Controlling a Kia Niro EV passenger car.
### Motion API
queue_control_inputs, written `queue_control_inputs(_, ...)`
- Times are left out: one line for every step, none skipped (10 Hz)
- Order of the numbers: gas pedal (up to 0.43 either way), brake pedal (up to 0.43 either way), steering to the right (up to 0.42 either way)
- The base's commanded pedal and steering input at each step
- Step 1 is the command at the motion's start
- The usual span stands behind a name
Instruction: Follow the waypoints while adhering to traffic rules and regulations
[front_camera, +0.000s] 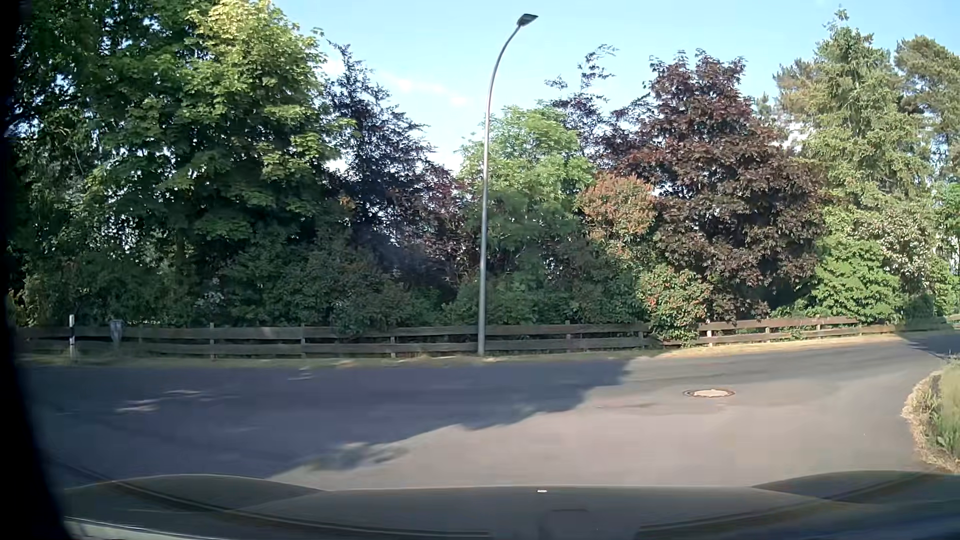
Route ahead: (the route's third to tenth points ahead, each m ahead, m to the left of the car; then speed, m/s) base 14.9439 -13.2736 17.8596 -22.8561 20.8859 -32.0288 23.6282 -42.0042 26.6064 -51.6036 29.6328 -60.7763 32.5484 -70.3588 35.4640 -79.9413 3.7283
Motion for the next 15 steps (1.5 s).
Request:
queue_control_inputs(0.24, 0.006, 0.186)
queue_control_inputs(0.248, 0.006, 0.196)
queue_control_inputs(0.26, 0.006, 0.211)
queue_control_inputs(0.26, 0.006, 0.231)
queue_control_inputs(0.26, 0.006, 0.25)
queue_control_inputs(0.28, 0.006, 0.279)
queue_control_inputs(0.28, 0.006, 0.307)
queue_control_inputs(0.28, 0.006, 0.342)
queue_control_inputs(0.28, 0.006, 0.368)
queue_control_inputs(0.28, 0.006, 0.377)
queue_control_inputs(0.28, 0.006, 0.389)
queue_control_inputs(0.28, 0.006, 0.397)
queue_control_inputs(0.28, 0.006, 0.401)
queue_control_inputs(0.28, 0.006, 0.404)
queue_control_inputs(0.28, 0.006, 0.404)
